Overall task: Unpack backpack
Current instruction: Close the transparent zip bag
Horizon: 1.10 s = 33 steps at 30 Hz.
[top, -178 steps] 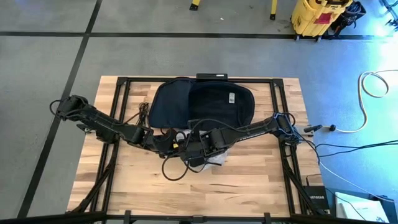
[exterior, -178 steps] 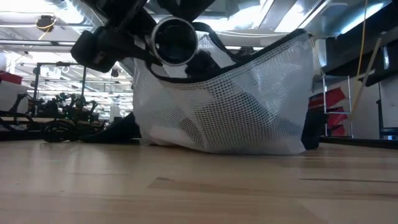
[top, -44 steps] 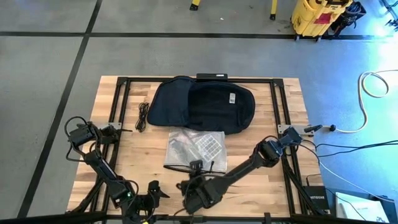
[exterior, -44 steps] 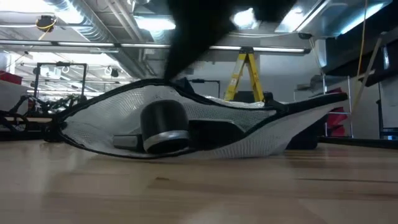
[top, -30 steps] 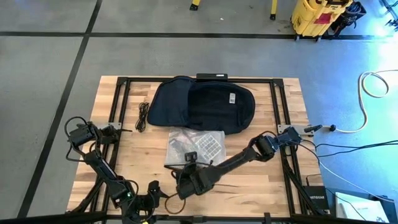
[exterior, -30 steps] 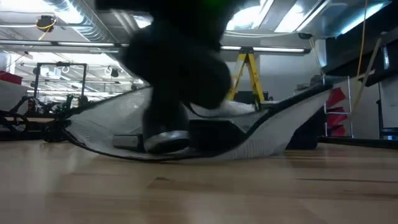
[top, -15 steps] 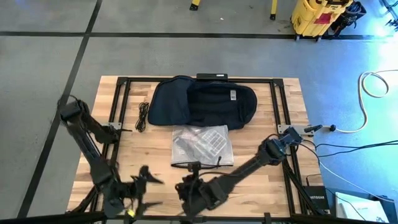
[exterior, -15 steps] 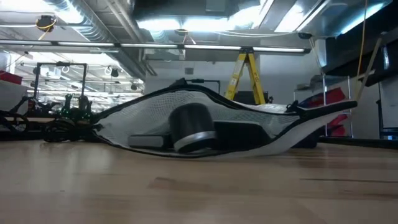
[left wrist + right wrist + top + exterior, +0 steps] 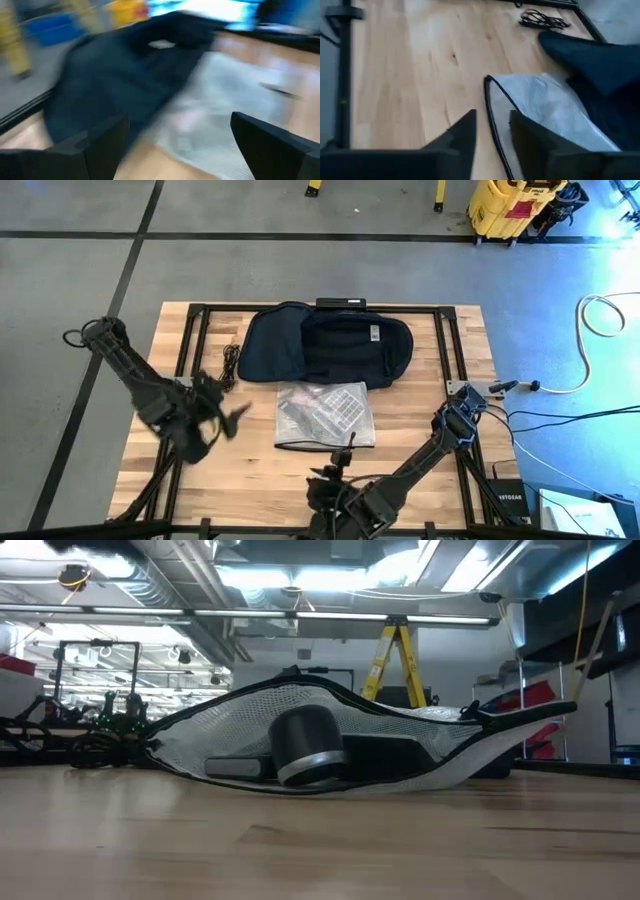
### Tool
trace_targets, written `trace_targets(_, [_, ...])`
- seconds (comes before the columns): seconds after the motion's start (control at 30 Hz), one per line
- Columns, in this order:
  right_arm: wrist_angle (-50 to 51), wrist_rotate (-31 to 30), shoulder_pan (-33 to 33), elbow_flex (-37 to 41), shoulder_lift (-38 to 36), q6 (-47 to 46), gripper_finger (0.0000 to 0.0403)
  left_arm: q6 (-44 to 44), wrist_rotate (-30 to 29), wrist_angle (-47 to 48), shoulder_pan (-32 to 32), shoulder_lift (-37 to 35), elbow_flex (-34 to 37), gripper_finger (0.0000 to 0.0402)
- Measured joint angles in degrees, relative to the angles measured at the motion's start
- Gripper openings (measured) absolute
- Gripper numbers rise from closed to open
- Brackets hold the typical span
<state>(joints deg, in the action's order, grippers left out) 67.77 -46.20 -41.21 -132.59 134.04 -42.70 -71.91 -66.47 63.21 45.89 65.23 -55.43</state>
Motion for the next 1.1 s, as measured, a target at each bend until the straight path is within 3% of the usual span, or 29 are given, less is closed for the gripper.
trace_targets(0.13, [4.94, -0.23, -3.14, 0.07, 0.04, -6.03, 0.0192, -15.72, 0.51, 11.23, -6.82, -0.05, 2.26, 0.0333])
trace_targets(0.33, [14.94, 0.07, -9.34, 2.77, 0.04, -18.56, 0.0259, -20.37, 1.76, 14.19, -14.94, 0.02, 6.50, 0.0333])
trace_targets(0.47, [18.78, 0.79, -12.51, 5.95, 0.04, -26.29, 0.0266, -23.82, 3.84, 9.73, -18.65, -0.02, 10.58, 0.0333])
trace_targets(0.67, [18.11, 5.00, -14.38, 13.86, 0.04, -33.42, 0.0266, -19.01, 5.63, -5.85, -20.20, -0.11, 18.20, 0.0333])
trace_targets(0.77, [16.91, 4.26, -15.00, 18.41, 0.09, -34.93, 0.0266, -17.43, 7.29, -13.70, -19.63, -0.11, 21.59, 0.0333])
trace_targets(0.83, [17.71, 3.70, -15.10, 20.69, 0.09, -34.92, 0.0266, -10.60, 7.08, -25.12, -17.43, -0.08, 23.37, 0.0333])
trace_targets(0.97, [22.19, 2.97, -14.65, 25.02, -0.05, -32.33, 0.0249, 14.15, 6.16, -55.16, -12.93, 2.29, 25.24, 0.0333])
trace_targets(1.1, [20.89, -6.32, -14.41, 30.79, -0.38, -22.56, 0.0213, 36.87, 9.82, -80.73, -10.70, 9.00, 25.33, 0.0333])
